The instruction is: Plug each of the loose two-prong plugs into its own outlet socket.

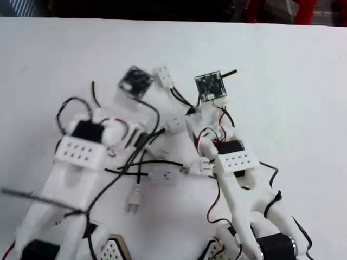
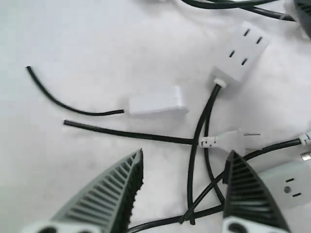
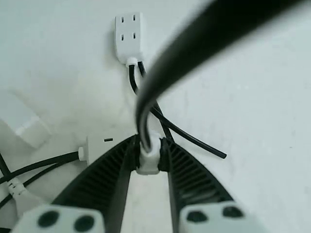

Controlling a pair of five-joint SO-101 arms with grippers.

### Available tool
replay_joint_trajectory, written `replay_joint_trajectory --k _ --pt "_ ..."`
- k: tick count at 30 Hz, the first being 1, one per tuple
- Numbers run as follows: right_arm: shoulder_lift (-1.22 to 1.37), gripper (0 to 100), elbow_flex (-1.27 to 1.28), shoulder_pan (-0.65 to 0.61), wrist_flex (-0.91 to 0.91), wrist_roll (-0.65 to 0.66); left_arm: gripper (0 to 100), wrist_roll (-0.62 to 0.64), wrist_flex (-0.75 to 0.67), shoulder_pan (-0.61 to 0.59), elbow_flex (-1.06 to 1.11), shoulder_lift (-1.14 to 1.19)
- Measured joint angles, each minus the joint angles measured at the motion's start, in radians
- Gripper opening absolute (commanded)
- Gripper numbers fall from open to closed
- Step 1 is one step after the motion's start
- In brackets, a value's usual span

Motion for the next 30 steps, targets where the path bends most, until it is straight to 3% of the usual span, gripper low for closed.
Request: replay_joint_trajectory --k 14,24,30 --pt "0.212 1.7 -0.150 -0.046 0.002 0.009 28 -0.014 -0.021 -0.410 0.542 -0.641" --pt "0.222 1.7 -0.150 -0.075 0.054 0.012 28 -0.103 -0.017 -0.437 0.816 -0.980" --pt "0.296 1.7 -0.178 -0.072 0.041 0.061 28 -0.103 0.094 -0.437 0.841 -1.145"
